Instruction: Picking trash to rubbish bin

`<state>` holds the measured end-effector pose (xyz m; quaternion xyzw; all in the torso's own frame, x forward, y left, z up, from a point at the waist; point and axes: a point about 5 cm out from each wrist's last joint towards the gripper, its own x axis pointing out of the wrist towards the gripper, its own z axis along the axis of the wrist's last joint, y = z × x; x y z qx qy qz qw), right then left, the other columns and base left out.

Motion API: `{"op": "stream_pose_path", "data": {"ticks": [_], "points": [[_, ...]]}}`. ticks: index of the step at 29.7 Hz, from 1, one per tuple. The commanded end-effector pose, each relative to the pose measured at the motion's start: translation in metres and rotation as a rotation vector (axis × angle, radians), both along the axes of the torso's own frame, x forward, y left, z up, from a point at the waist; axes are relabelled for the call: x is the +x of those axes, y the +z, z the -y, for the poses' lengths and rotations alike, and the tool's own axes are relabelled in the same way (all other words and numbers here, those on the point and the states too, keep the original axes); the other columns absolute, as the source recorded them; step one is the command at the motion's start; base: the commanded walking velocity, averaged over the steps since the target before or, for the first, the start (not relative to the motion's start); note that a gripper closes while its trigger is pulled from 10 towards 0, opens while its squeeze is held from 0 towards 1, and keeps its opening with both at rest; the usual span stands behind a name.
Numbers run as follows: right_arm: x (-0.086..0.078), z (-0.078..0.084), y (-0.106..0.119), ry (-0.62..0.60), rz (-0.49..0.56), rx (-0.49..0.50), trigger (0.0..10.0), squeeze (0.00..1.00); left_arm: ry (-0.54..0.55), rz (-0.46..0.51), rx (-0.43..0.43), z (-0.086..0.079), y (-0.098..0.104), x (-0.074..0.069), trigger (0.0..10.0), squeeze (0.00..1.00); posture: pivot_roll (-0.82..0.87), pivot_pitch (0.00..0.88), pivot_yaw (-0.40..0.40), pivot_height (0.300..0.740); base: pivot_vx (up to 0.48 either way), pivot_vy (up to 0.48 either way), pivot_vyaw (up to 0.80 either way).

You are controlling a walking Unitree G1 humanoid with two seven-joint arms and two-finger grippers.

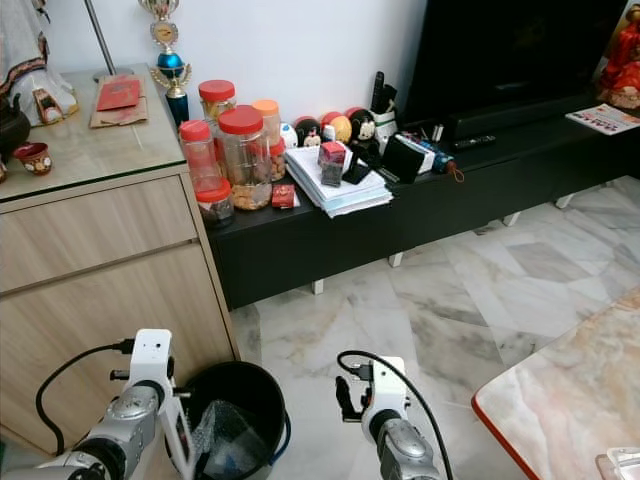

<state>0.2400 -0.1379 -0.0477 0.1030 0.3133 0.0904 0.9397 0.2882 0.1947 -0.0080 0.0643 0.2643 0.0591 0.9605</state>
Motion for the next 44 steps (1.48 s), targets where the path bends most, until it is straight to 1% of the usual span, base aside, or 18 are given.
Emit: {"op": "stream_pose_path", "data": {"ticks": [1,3,7,11,14,23,24,25,26,41,44], "points": [[0.009,-0.003,0.007,0.019,0.032,0.022,10.0,0.00,0.000,0.009,0.005,-0.001,0.004,0.004,10.0,0.00,-0.01,0.026,-0.035,0.740,0.000,0.000,0.00],[0.012,-0.008,0.010,0.053,0.055,0.046,10.0,0.00,-0.009,0.025,0.015,0.000,0.007,0.007,10.0,0.00,-0.01,0.036,-0.041,0.740,0.000,0.000,0.00],[0.014,-0.011,0.012,0.075,0.068,0.061,10.0,0.00,-0.022,0.033,0.016,0.001,0.009,0.010,10.0,0.00,-0.02,0.056,-0.052,0.740,0.000,0.000,0.00],[0.013,-0.018,0.014,0.123,0.076,0.108,10.0,0.00,-0.066,0.054,0.059,0.004,0.014,0.014,10.0,0.00,-0.04,0.080,-0.066,0.740,0.000,0.000,0.00],[0.012,-0.021,0.014,0.149,0.081,0.125,10.0,0.00,-0.076,0.060,0.072,0.005,0.016,0.016,10.0,0.00,-0.04,0.088,-0.071,0.740,0.000,0.000,0.00],[0.010,-0.019,0.014,0.172,0.090,0.139,10.0,0.00,-0.102,0.069,0.112,0.005,0.020,0.020,10.0,0.00,-0.06,0.104,-0.085,0.740,0.000,0.000,0.00],[0.009,-0.018,0.013,0.175,0.091,0.140,10.0,0.00,-0.104,0.072,0.117,0.005,0.020,0.020,10.0,0.07,-0.06,0.108,-0.086,0.740,0.000,0.000,0.00],[0.009,-0.018,0.013,0.176,0.091,0.140,10.0,0.00,-0.105,0.073,0.118,0.005,0.021,0.021,10.0,0.31,-0.06,0.108,-0.086,0.740,0.000,0.000,0.00],[0.009,-0.018,0.013,0.177,0.091,0.141,10.0,0.00,-0.105,0.073,0.118,0.005,0.021,0.021,10.0,1.00,-0.06,0.107,-0.086,0.740,0.000,0.000,0.00],[0.004,-0.022,0.010,0.188,0.081,0.144,10.0,0.00,-0.122,0.076,0.128,0.004,0.019,0.018,10.0,1.00,-0.05,0.093,-0.077,0.740,0.000,0.000,0.00],[0.003,-0.023,0.009,0.182,0.075,0.141,10.0,0.00,-0.108,0.063,0.104,0.004,0.017,0.016,10.0,1.00,-0.05,0.081,-0.066,0.740,0.000,0.000,0.00]]}}
